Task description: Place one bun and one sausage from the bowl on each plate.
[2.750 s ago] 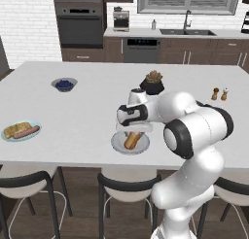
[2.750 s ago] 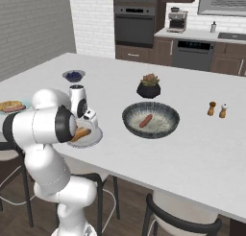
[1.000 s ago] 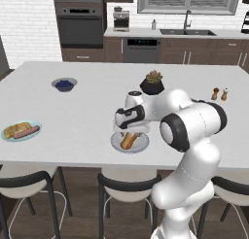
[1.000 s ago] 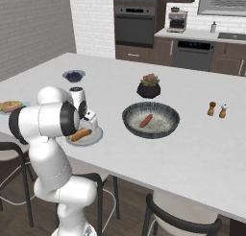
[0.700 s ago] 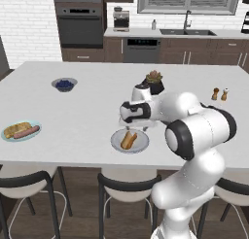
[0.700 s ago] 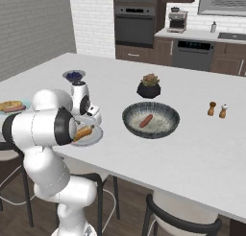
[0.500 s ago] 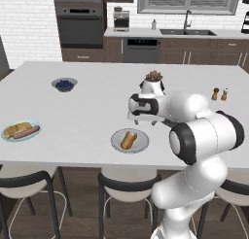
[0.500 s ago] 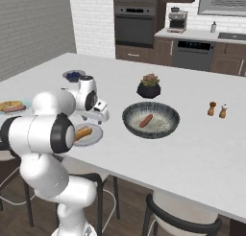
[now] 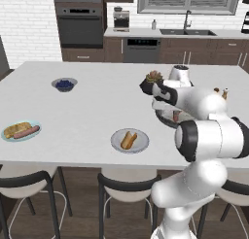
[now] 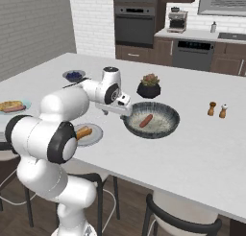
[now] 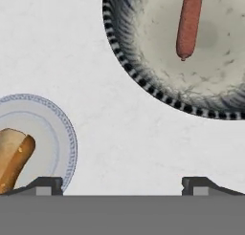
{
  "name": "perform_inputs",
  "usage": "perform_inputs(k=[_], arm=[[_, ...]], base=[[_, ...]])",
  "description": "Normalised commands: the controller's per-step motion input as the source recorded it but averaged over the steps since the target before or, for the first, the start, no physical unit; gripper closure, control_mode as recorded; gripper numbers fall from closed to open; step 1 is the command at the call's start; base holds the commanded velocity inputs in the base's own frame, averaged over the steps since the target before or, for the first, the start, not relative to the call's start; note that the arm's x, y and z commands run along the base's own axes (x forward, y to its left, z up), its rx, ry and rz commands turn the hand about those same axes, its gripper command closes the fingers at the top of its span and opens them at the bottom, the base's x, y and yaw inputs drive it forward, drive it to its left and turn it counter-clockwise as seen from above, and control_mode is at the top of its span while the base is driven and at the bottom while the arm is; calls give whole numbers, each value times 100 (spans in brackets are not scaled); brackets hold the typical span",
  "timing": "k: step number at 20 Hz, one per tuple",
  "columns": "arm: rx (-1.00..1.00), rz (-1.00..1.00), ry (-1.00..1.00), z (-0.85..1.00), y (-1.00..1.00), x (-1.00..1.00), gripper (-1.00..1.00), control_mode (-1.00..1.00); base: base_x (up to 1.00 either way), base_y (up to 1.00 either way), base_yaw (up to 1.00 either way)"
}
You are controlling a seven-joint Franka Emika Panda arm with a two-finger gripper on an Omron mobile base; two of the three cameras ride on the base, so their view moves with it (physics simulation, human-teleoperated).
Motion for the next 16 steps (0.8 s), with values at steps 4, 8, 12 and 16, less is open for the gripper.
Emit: perform_inputs(k=[4, 8, 12, 16], arm=[[0, 0, 1, -29, -78, 24, -100, -100], [0, 0, 0, -55, -81, 43, -100, -100], [1, 0, 4, -12, -70, 71, -100, -100], [0, 0, 8, -20, -49, 84, -100, -100]], base=[[0, 0, 0], [0, 0, 0], [0, 0, 0], [0, 0, 0]])
